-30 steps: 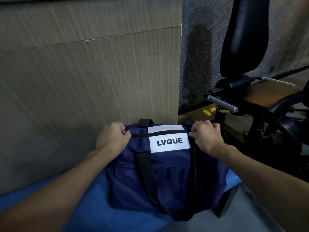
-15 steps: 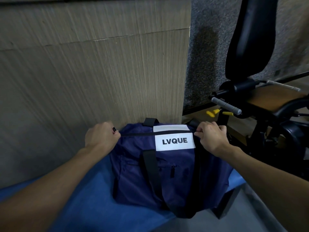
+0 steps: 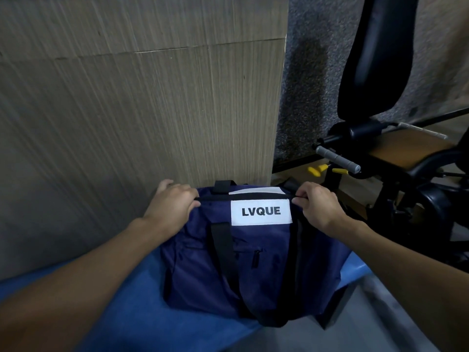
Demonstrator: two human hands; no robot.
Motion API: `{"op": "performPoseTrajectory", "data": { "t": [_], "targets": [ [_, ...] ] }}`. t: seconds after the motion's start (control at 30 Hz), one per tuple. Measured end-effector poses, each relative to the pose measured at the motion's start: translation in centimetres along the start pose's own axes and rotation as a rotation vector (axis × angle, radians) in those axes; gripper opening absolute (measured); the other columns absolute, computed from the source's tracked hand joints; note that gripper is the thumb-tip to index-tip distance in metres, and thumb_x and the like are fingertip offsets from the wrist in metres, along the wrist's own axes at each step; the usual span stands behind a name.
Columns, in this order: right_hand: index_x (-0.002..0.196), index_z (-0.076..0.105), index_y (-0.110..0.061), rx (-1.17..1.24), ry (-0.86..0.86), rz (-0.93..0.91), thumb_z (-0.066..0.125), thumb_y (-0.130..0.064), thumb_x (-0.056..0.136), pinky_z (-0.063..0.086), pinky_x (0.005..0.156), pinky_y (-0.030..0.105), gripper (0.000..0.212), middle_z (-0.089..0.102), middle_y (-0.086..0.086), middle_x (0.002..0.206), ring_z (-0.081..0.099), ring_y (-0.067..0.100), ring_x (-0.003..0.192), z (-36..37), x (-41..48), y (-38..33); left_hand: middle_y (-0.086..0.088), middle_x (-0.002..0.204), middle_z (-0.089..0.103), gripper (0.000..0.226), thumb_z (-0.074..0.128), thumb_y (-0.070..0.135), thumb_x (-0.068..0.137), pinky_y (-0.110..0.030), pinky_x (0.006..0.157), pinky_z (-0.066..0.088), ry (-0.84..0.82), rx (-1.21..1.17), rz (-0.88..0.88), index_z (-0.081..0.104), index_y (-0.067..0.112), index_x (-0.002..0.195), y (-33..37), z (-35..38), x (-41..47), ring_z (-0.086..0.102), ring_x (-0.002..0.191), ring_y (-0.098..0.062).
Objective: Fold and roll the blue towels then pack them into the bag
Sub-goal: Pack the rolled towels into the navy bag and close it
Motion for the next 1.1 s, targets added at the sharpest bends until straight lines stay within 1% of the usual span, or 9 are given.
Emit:
{"op": "performPoseTrajectory", "data": {
  "t": [0.07,0.17,0.23,0.33,0.47,0.7,0.8,0.93,1.1],
  "targets": [
    [0.098,0.06,-0.018,-0.004,-0.073,-0.039,0.065,-0.02,0.09,0.042,0.085,0.039,0.01,0.056,0.001,0.099,0.057,0.029,0.102,0.2,0.0,0.0,-0.002,0.087,0.069,0.018,0.06,0.025,0.095,-0.038,0.094,0.037,0.058,-0.036,0.024,0.072,0.012,0.091,-0.5,-0.7,-0.1,0.064,0.083,-0.024],
    [0.113,0.062,-0.021,-0.187,-0.127,-0.072,0.059,-0.022,0.094,0.039,0.092,0.042,0.019,0.053,0.002,0.111,0.052,0.028,0.111,0.1,-0.2,0.1,-0.006,0.079,0.067,0.014,0.066,0.02,0.092,-0.037,0.077,0.046,0.092,-0.131,0.012,0.072,0.008,0.086,-1.2,-2.0,-0.3,0.063,0.072,-0.027],
    [0.111,0.061,-0.022,-0.187,-0.063,-0.054,0.054,-0.025,0.097,0.035,0.092,0.044,0.016,0.052,0.002,0.112,0.049,0.027,0.113,-0.9,-0.1,-0.5,-0.006,0.082,0.067,0.013,0.066,0.02,0.092,-0.04,0.078,0.049,0.1,-0.184,-0.042,0.071,0.008,0.089,-2.1,-2.7,-0.6,0.063,0.075,-0.026],
    [0.103,0.06,-0.019,-0.14,0.011,-0.069,0.051,-0.025,0.099,0.034,0.088,0.043,0.011,0.058,0.002,0.108,0.052,0.027,0.109,-1.9,0.2,-2.8,-0.005,0.088,0.066,0.014,0.063,0.022,0.094,-0.045,0.084,0.048,0.102,-0.209,-0.138,0.071,0.01,0.092,-4.3,-3.6,-1.2,0.063,0.083,-0.027],
    [0.089,0.054,-0.023,-0.072,0.042,-0.13,0.053,-0.022,0.098,0.042,0.089,0.047,0.009,0.052,-0.004,0.093,0.055,0.027,0.102,-2.4,0.8,-7.2,-0.004,0.095,0.065,0.016,0.059,0.024,0.096,-0.043,0.09,0.042,0.081,-0.247,-0.295,0.07,0.011,0.097,-8.4,-5.3,-2.8,0.059,0.09,-0.025],
    [0.095,0.059,-0.015,-0.055,0.079,-0.222,0.051,-0.023,0.099,0.039,0.088,0.045,0.012,0.063,0.008,0.098,0.056,0.03,0.1,-1.3,1.9,-16.2,0.005,0.089,0.06,0.011,0.059,0.024,0.097,-0.049,0.092,0.046,0.062,-0.299,-0.451,0.066,0.019,0.089,-15.6,-9.0,-7.7,0.059,0.089,-0.021],
    [0.096,0.061,-0.011,-0.032,0.101,-0.265,0.05,-0.022,0.098,0.04,0.086,0.043,0.016,0.063,0.009,0.096,0.057,0.031,0.097,-1.0,2.5,-20.0,-0.001,0.092,0.065,0.011,0.06,0.023,0.096,-0.049,0.09,0.047,0.091,-0.3,-0.502,0.066,0.02,0.088,-18.3,-11.0,-9.8,0.061,0.09,-0.025],
    [0.095,0.06,-0.01,-0.03,0.132,-0.329,0.05,-0.022,0.099,0.037,0.081,0.04,0.016,0.062,0.008,0.094,0.057,0.028,0.089,-0.6,2.7,-24.4,-0.01,0.093,0.066,0.015,0.057,0.018,0.098,-0.033,0.075,0.041,0.106,-0.338,-0.565,0.067,0.006,0.095,-21.1,-13.3,-11.9,0.059,0.088,-0.026],
    [0.097,0.059,-0.008,-0.034,0.154,-0.378,0.049,-0.02,0.099,0.023,0.079,0.034,0.015,0.058,0.006,0.095,0.053,0.028,0.095,0.9,1.7,-28.4,-0.009,0.091,0.066,0.016,0.054,0.021,0.1,-0.033,0.071,0.039,0.102,-0.342,-0.62,0.065,0.01,0.094,-24.2,-14.4,-15.0,0.059,0.085,-0.024]
  ]
}}
Point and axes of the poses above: each hand's wrist, its own x-axis towards the middle knuckle, its own z-axis out of the palm, y = z × x, the point moved 10 cm from there along x, towards the middle knuckle
